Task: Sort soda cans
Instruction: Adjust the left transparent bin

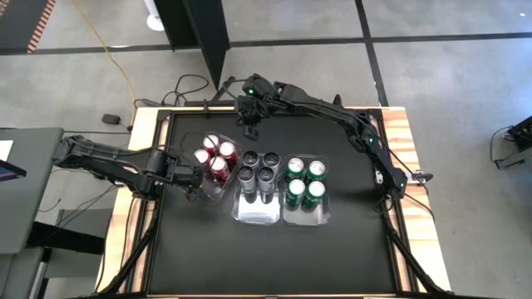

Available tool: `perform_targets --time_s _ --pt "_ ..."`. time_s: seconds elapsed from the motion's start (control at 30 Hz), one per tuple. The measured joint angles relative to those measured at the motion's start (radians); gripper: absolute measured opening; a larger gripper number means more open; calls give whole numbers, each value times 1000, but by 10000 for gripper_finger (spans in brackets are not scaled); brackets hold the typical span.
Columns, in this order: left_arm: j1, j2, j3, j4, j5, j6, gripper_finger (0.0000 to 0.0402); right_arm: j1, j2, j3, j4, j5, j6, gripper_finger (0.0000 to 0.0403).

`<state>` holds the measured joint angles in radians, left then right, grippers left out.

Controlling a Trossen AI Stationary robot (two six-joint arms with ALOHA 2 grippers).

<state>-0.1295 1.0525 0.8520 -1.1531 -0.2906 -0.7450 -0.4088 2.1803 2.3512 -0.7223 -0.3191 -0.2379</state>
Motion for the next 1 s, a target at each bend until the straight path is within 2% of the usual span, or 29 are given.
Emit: perform_targets --time_s 0.2,0.5,0.77,1.0 --pt "6 -39 0 -105 -102 -58 0 0 0 0 0 0 0 47" --pt "75 -66 -5 -288 -141 -177 0 0 0 0 0 0 0 47" --pt "154 -57 -105 -211 -39 -117 0 0 0 0 0 0 0 47" --pt "165 -49 -102 -127 18 -5 0 0 0 0 0 0 0 47"
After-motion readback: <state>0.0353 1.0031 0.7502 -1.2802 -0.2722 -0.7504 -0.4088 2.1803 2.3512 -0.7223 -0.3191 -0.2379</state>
